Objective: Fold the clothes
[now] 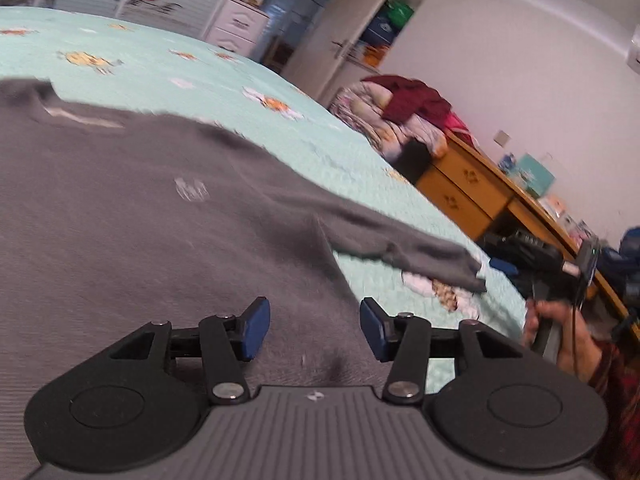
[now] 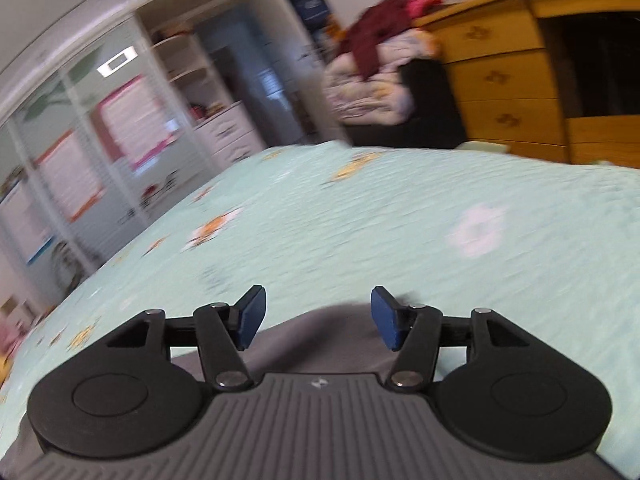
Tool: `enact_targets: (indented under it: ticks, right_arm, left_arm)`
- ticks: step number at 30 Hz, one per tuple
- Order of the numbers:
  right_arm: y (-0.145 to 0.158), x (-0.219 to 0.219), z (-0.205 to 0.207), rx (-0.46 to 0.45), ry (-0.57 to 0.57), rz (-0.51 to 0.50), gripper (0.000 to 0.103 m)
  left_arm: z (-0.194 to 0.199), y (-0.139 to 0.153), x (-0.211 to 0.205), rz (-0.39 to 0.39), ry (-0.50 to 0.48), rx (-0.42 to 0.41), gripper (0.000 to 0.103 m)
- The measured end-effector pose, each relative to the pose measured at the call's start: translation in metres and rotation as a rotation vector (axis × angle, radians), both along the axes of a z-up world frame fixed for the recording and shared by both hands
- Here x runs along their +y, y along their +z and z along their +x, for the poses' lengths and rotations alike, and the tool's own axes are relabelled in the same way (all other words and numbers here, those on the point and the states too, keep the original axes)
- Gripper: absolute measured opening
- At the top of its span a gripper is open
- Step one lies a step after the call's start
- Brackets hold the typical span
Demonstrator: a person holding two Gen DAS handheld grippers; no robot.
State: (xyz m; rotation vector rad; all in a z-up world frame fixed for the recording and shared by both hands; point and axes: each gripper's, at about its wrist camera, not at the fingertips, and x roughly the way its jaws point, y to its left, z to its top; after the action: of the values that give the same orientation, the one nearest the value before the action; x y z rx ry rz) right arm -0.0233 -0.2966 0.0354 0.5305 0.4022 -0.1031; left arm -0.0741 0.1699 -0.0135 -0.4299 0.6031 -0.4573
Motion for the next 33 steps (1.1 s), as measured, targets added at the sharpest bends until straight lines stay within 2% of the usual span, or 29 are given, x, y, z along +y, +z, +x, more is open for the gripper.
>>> enact_targets:
  ticks: [3,5,8,10,12,13,18,22,23,25,27,28,29,31,32,33]
  right_arm:
    - [-0.013,-0.032,0.012,0.015,-0.007,0.005,0.063]
    - [-0.025,-0.040,0.026,0.046,0.044,0.044,0.065]
    - [-0.040,-0.042,0.041,0.086,0.138,0.092,0.065]
    - [-0.040,-0.035,0.045,0.087,0.166,0.055,0.061]
    - [-0.038,-0.029,0.046,0.094,0.232,0.062,0.005]
    - [-0.037,-0.025,0.047,0.096,0.258,0.060,0.004]
    - [-0.009,-0.028,0.053,0.062,0.244,-0.002,0.003]
    - [-0.020,-0.042,0.086,0.175,0.183,-0.088,0.002]
    - [-0.031,-0.046,0.093,0.213,0.184,-0.081,0.002]
    - [-0.036,-0.047,0.092,0.194,0.178,-0.074,0.001]
    - [-0.034,-0.046,0.085,0.187,0.121,-0.060,0.002]
    - [-0.029,-0.041,0.075,0.188,0.064,-0.070,0.009]
    - [-0.023,-0.034,0.064,0.177,0.029,-0.078,0.010]
    - [-0.009,-0.008,0.042,0.096,0.093,-0.071,0.013]
    - [-0.005,0.006,0.037,0.082,0.161,-0.022,0.025]
    - [-0.003,0.020,0.036,0.095,0.223,0.035,0.030]
  left_arm:
    - [-0.001,-0.014,0.011,-0.088,0.009,0.002,0.055]
    - [-0.001,-0.019,0.018,-0.138,0.011,0.011,0.055]
    - [-0.004,-0.017,0.014,-0.110,0.010,0.004,0.055]
    - [-0.001,-0.014,0.006,-0.084,0.010,-0.003,0.056]
    - [0.000,-0.014,0.004,-0.080,0.010,-0.005,0.056]
    - [0.001,-0.014,0.004,-0.082,0.011,-0.005,0.056]
    - [0.000,-0.014,0.002,-0.064,0.012,-0.008,0.056]
    - [0.000,-0.014,0.004,-0.064,0.012,-0.007,0.056]
    - [-0.001,-0.014,0.005,-0.065,0.012,-0.007,0.056]
    - [0.000,-0.014,0.005,-0.065,0.012,-0.007,0.056]
    - [0.000,-0.014,0.006,-0.067,0.012,-0.007,0.056]
    - [-0.001,-0.014,0.006,-0.067,0.012,-0.007,0.056]
    - [-0.001,-0.014,0.005,-0.064,0.013,-0.007,0.056]
    - [-0.001,-0.012,0.003,-0.051,0.014,-0.008,0.056]
    - [0.000,-0.012,0.002,-0.045,0.013,-0.008,0.057]
    - [0.000,-0.011,0.002,-0.042,0.013,-0.006,0.058]
